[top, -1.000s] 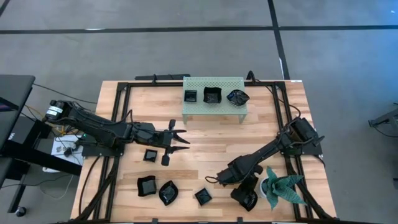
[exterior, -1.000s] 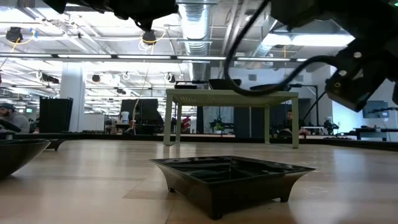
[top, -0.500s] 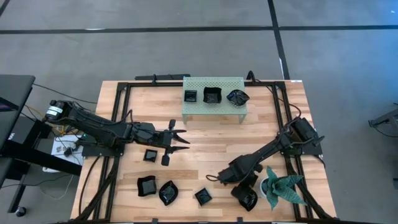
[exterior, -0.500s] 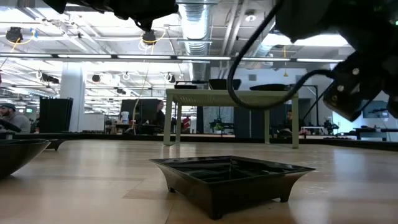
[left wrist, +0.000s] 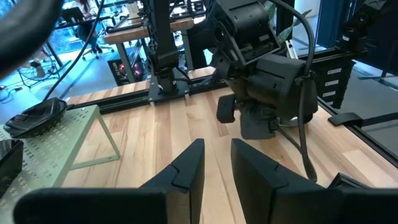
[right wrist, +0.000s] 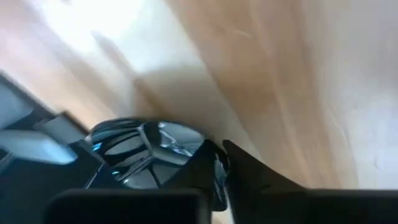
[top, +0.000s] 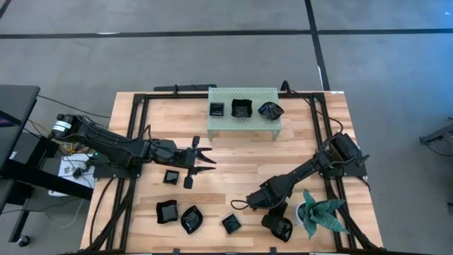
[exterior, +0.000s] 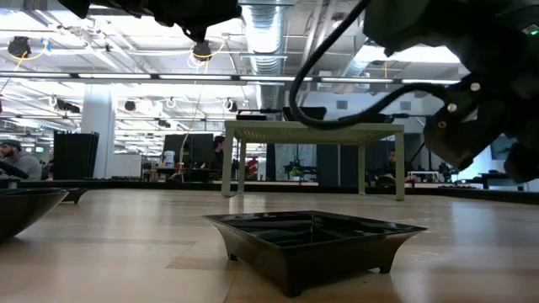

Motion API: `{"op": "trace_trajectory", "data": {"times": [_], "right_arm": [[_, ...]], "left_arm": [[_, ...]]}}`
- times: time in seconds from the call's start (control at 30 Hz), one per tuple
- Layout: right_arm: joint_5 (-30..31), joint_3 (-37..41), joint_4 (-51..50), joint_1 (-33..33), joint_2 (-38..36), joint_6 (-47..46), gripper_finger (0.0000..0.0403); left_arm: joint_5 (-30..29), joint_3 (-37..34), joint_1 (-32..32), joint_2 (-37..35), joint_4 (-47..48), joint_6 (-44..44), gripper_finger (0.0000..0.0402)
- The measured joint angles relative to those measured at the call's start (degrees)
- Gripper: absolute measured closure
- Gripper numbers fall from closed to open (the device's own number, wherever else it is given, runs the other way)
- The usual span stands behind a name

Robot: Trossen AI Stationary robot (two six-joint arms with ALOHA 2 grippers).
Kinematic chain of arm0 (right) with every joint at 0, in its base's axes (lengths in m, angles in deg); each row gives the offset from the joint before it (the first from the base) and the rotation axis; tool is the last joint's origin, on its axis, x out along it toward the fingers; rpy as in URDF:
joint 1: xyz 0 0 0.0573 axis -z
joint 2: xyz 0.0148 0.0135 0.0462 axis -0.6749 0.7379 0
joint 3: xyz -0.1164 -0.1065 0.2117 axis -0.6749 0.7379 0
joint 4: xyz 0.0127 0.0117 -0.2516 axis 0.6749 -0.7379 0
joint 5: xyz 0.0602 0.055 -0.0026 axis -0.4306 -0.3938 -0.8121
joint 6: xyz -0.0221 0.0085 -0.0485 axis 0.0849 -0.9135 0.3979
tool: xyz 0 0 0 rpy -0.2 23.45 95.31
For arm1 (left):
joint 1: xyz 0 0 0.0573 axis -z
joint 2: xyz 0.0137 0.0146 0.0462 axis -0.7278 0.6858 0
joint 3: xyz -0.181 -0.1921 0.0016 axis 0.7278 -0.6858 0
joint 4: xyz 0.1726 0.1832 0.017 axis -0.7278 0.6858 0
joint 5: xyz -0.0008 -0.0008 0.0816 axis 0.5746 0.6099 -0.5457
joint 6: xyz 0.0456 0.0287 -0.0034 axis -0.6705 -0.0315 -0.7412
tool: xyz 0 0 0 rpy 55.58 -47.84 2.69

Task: Pick & Place Mini shaped plates
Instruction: Stack the leaf shaped plate on top of the other leaf shaped plate on the shelf

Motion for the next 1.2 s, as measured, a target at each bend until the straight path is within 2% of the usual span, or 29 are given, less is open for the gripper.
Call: {"op": "trace_trajectory", "data": {"times": [0.07,0.27,0.43,0.57,0.77,0.93,1.1,1.2], "right_arm": [[-0.40,-0.04,0.43,0.72,-0.04,2.10,0.0395],[0.10,-2.86,-2.64,3.94,-0.04,7.65,0.0392],[3.00,-8.92,-11.83,7.02,-0.02,16.04,0.0398],[10.57,-16.44,-27.67,9.53,0.00,22.33,0.0401],[28.49,-28.87,-46.43,13.99,0.00,32.90,0.0400],[35.30,-34.61,-46.29,19.91,-2.60,42.89,0.0400],[47.45,-34.91,-46.97,27.01,-8.15,47.55,0.0401],[50.70,-34.95,-46.96,32.17,-11.93,50.53,0.0401]], "left_arm": [[0.00,0.00,-0.02,0.00,0.00,-0.11,0.0321],[0.00,0.00,-0.02,0.00,0.00,-0.17,0.0321],[0.00,0.00,0.00,0.00,-0.02,-0.20,0.0321],[0.00,0.00,0.00,0.00,0.00,-0.20,0.0321],[0.00,0.00,0.00,0.00,-0.02,-0.20,0.0321],[0.00,0.00,-0.01,0.00,0.03,-0.20,0.0321],[0.00,-0.02,0.00,0.00,0.24,-0.20,0.0321],[0.00,-0.02,-0.01,0.00,0.24,-0.20,0.0321]]}}
